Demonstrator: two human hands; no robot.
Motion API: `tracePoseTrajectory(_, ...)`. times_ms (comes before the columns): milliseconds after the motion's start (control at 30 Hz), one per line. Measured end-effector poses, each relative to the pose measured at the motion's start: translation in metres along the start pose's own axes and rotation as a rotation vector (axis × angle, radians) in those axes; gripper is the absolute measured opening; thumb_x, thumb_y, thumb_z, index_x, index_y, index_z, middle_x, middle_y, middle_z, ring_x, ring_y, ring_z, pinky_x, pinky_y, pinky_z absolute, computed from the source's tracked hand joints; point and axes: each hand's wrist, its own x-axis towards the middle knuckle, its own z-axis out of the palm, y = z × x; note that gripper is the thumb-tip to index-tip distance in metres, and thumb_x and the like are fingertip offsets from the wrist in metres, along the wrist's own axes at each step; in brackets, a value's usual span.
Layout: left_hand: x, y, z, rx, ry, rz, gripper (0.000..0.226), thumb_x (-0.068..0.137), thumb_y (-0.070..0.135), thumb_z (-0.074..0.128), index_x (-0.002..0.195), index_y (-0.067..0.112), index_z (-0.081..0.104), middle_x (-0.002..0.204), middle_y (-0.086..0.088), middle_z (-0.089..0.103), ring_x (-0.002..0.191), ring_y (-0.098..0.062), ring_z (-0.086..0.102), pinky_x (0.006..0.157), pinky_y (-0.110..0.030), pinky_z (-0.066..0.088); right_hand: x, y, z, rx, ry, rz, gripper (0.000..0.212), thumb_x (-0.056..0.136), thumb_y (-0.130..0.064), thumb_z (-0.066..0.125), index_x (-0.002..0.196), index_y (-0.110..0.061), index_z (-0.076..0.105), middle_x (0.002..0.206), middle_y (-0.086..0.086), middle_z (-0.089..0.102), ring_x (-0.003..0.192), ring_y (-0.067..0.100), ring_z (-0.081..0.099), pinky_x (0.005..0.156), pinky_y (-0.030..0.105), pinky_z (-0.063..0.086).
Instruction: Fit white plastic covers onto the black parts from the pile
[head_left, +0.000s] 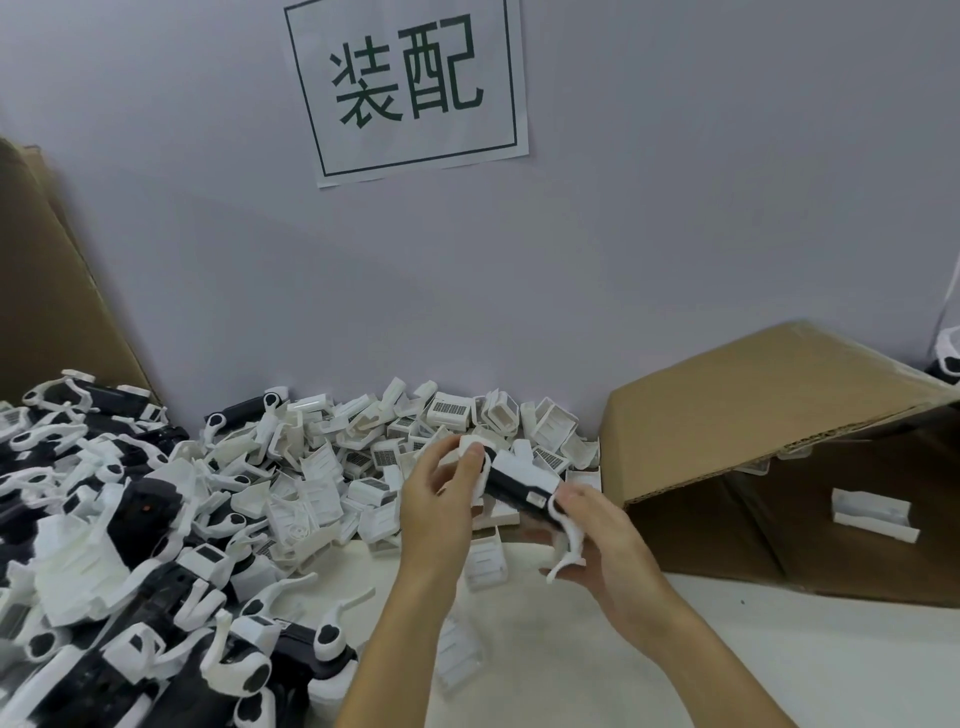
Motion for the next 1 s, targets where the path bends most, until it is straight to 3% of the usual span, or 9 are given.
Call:
tracePoseTrajectory(133, 0.003, 0.003, -0.011, 0.012, 0.063, -0.005, 0.024, 0.086, 0.029, 0.075, 0.109, 0.023, 0.07, 0.078, 0.008, 0.076, 0.073, 0.003, 0.07, 0.053, -0.011, 0.051, -0.006, -0.002, 0.002, -0.371, -0.129, -0.002, 0.031, 0.093, -0.032, 0.07, 0.122, -0.033, 0.059, 0.106, -0.009, 0.072, 0.09, 0.014, 0.073, 0.068, 0.026, 0.056)
tracePoseTrajectory(233, 0.002, 0.0, -0.012, 0.219, 0.137, -0.045, 0.038, 0.077, 0.049, 0.08, 0.097, 0.019, 0.068, 0.08, -0.002, 0.071, 0.065, -0.006, 0.067, 0.056, -0.021, 0.048, -0.006, 0.002, 0.009, -0.525, -0.164, 0.009, 0.021, 0.098, -0.026, 0.061, 0.118, -0.031, 0.057, 0.097, -0.006, 0.074, 0.075, 0.02, 0.075, 0.058, 0.024, 0.051)
tracePoseTrajectory(367, 0.002, -0.001, -0.008, 0.154, 0.071, -0.123, 0.041, 0.087, 0.06, 0.061, 0.097, 0.02, 0.068, 0.096, -0.003, 0.072, 0.09, -0.021, 0.07, 0.081, -0.04, 0.058, 0.001, 0.005, 0.013, -0.244, 0.045, 0.129, 0.016, 0.103, -0.021, 0.05, 0.104, -0.011, 0.064, 0.073, 0.006, 0.073, 0.064, 0.034, 0.072, 0.046, 0.026, 0.039)
tracePoseTrajectory(467, 0.004, 0.003, -0.01, 0.081, 0.086, -0.142, 0.04, 0.099, 0.052, 0.049, 0.101, 0.016, 0.067, 0.1, -0.003, 0.072, 0.094, -0.02, 0.069, 0.073, -0.034, 0.056, 0.004, 0.001, 0.007, -0.167, 0.145, 0.212, 0.021, 0.102, -0.022, 0.051, 0.095, -0.006, 0.064, 0.064, 0.007, 0.069, 0.059, 0.032, 0.07, 0.045, 0.025, 0.036)
tracePoseTrajectory(567, 0.005, 0.002, -0.015, 0.044, 0.14, -0.152, 0.033, 0.104, 0.037, 0.045, 0.096, 0.013, 0.065, 0.102, -0.007, 0.072, 0.092, -0.02, 0.066, 0.07, -0.033, 0.051, -0.001, -0.005, 0.007, -0.319, 0.073, 0.309, 0.019, 0.1, -0.024, 0.053, 0.098, -0.007, 0.062, 0.059, 0.005, 0.067, 0.055, 0.034, 0.068, 0.043, 0.021, 0.033)
tracePoseTrajectory(667, 0.005, 0.002, -0.017, -0.009, 0.223, -0.137, 0.025, 0.103, 0.022, 0.045, 0.09, 0.01, 0.063, 0.097, -0.01, 0.072, 0.089, -0.024, 0.064, 0.067, -0.034, 0.05, -0.008, -0.01, 0.013, -0.369, 0.005, 0.424, 0.023, 0.098, -0.025, 0.054, 0.108, -0.007, 0.063, 0.073, 0.013, 0.068, 0.053, 0.032, 0.067, 0.043, 0.021, 0.035)
tracePoseTrajectory(867, 0.006, 0.005, -0.022, -0.06, 0.424, 0.003, 0.027, 0.099, 0.008, 0.041, 0.084, 0.012, 0.063, 0.087, -0.007, 0.068, 0.082, -0.023, 0.062, 0.07, -0.037, 0.049, -0.003, -0.064, 0.013, 0.341, 0.198, 0.177, 0.033, 0.104, -0.027, 0.043, 0.117, 0.0, 0.058, 0.086, 0.017, 0.066, 0.056, 0.025, 0.061, 0.039, 0.021, 0.043)
tracePoseTrajectory(933, 0.005, 0.004, -0.02, -0.068, 0.432, 0.007, 0.028, 0.098, 0.004, 0.04, 0.08, 0.012, 0.061, 0.081, -0.006, 0.065, 0.076, -0.021, 0.059, 0.067, -0.035, 0.047, 0.003, -0.103, -0.005, 0.628, 0.306, -0.071, 0.04, 0.106, -0.031, 0.039, 0.127, -0.001, 0.053, 0.105, 0.02, 0.062, 0.069, 0.028, 0.063, 0.056, 0.026, 0.05)
tracePoseTrajectory(1000, 0.005, 0.002, -0.017, -0.064, 0.425, 0.008, 0.029, 0.096, 0.002, 0.039, 0.075, 0.01, 0.058, 0.074, -0.006, 0.06, 0.07, -0.021, 0.054, 0.063, -0.035, 0.043, 0.004, -0.138, -0.028, 0.831, 0.357, -0.278, 0.053, 0.107, -0.043, 0.032, 0.142, -0.003, 0.041, 0.131, 0.025, 0.055, 0.101, 0.04, 0.066, 0.08, 0.039, 0.055)
